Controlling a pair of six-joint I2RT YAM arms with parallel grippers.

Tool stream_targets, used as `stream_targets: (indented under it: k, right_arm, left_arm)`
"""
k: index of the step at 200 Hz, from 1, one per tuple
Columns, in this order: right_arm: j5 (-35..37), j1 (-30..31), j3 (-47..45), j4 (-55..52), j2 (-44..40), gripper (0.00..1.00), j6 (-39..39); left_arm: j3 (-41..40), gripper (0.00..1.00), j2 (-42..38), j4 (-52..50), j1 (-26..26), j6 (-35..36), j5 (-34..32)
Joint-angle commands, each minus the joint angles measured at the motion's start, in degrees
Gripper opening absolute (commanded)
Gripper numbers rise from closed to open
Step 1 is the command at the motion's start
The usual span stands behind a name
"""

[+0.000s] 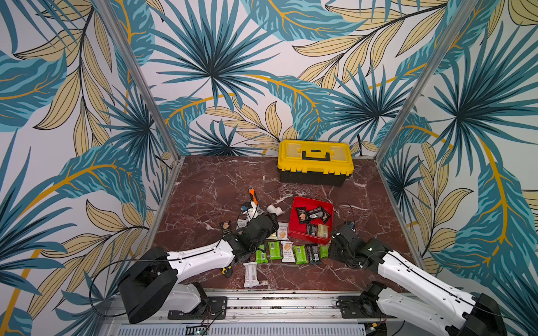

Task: Take the cookies out of the storage box
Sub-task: Place the cookie at the center of the board.

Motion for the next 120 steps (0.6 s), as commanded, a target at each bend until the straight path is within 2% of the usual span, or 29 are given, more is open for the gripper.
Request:
stream_targets:
  k: [1,28,46,79,99,120]
  right_arm:
    - [2.17,-0.04,1.72,-2.92,-2.89,0.53,0.18]
    - [2.48,-0.06,7.33,-1.19,0.63,0.53,-5.33]
    - [2.61,-0.17,12.6,1.0,5.61,0.53,-9.66]
    - [-1.2,-1.36,20.8,4.63,15.84,0.57,-20.55]
    - [-7.01,-4.32,24.68,4.86,23.17,0.58,-23.03]
    - [-8.35,-5.15,28.09,6.35,29.3,0.59,-26.29]
  left_arm:
    - [0.92,0.62,0.85,1.52,0.24,0.66,0.56]
    - [2.54,0.62,2.94,4.17,0.21,4.55,4.36]
    - [4.55,0.63,5.42,6.35,0.24,8.27,8.01]
    - [7.97,0.63,10.48,9.43,1.09,12.65,13.86]
    - [8.96,0.64,12.44,10.73,1.78,12.99,14.89]
    - [8.58,0.62,12.77,12.6,2.05,13.64,13.01]
